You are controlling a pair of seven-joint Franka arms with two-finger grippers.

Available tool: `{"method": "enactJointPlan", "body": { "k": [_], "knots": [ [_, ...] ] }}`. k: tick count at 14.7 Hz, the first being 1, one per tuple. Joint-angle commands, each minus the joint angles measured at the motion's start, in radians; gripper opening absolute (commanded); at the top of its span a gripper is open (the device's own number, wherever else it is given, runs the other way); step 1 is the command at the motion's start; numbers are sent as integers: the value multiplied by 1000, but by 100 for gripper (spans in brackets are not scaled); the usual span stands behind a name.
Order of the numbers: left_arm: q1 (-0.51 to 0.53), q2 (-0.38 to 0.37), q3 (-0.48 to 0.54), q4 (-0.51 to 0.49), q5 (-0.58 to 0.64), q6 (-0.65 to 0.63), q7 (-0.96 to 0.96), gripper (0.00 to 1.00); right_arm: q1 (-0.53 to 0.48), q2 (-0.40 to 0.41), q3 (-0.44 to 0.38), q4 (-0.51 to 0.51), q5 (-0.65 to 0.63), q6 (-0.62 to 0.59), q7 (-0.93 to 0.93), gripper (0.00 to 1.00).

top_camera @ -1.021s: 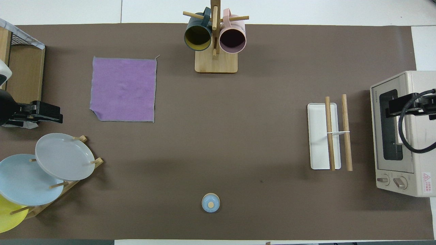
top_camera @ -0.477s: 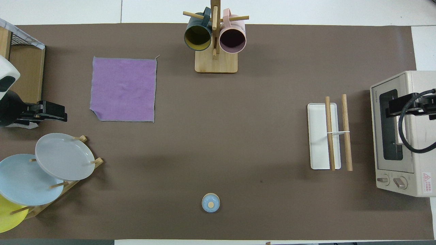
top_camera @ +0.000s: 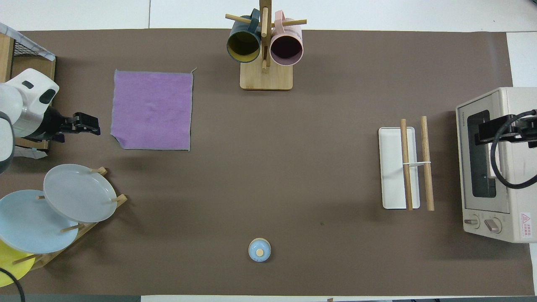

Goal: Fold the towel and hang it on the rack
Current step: 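Reach the left gripper to the near corner of the purple towel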

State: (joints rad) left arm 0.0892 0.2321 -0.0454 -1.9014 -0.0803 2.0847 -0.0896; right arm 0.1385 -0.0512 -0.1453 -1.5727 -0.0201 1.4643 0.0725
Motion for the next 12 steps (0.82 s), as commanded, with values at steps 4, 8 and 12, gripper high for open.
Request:
{"method": "enactJointPlan", "body": {
  "k": [4, 8, 12],
  "knots": [
    [34, 112, -1, 35, -174, 91, -15, 88, -5, -18, 6, -24, 2, 14, 20, 100],
    [47, 116, -1, 24, -184, 91, -19, 72, -5, -18, 6, -24, 2, 14, 18, 100],
    [44, 119, -2, 13, -185, 98, -58, 63, -5, -18, 6, -26, 2, 16, 15, 100]
  ]
}}
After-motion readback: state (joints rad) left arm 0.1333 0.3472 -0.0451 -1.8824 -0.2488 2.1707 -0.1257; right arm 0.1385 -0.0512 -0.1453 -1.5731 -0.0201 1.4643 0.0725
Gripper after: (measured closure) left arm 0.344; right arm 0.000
